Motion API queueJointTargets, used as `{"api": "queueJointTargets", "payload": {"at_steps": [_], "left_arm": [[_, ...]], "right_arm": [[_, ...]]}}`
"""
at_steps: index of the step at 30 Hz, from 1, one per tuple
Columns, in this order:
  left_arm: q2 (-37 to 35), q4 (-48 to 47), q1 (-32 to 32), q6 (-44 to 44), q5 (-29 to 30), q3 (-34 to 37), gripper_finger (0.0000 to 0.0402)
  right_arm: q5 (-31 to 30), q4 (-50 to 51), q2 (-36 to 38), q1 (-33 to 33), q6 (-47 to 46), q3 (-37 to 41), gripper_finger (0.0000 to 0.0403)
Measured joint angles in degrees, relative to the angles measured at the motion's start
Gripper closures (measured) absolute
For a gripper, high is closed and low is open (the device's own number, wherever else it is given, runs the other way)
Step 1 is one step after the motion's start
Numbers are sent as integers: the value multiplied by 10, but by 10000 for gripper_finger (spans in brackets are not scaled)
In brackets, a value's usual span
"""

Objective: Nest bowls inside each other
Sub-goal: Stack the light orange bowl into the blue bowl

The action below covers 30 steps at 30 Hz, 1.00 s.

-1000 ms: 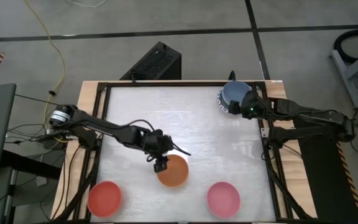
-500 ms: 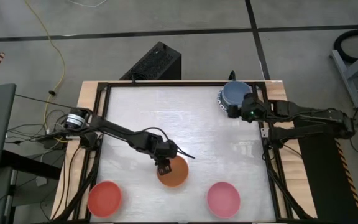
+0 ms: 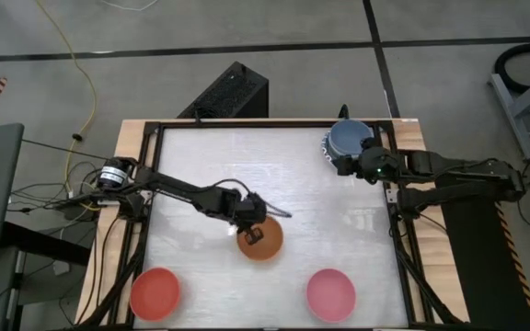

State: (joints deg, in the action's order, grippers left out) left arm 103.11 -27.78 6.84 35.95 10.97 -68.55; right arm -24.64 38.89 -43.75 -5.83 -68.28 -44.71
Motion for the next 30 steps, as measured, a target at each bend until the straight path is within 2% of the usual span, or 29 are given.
{"api": "queueJointTargets", "payload": {"at_steps": [7, 11, 14, 19, 24, 30], "left_arm": [[0, 1, -41, -84, 132, -85, 401], [0, 32, -63, -135, 246, -139, 401], [0, 89, -78, -214, 322, -165, 401], [-1, 181, -103, -340, 417, -196, 401], [-1, 302, -126, -440, 430, -197, 401], [1, 380, -156, -498, 421, -197, 401]], "right_arm": [[-45, -81, 12, 31, 101, 0, 143], [-59, -156, 4, 50, 221, 0, 143], [-74, -213, -11, 64, 303, 0, 143], [-172, -272, -36, 86, 391, 0, 143], [-276, -315, -66, 98, 476, 0, 143], [-342, -418, -100, 100, 582, 0, 143]]}}
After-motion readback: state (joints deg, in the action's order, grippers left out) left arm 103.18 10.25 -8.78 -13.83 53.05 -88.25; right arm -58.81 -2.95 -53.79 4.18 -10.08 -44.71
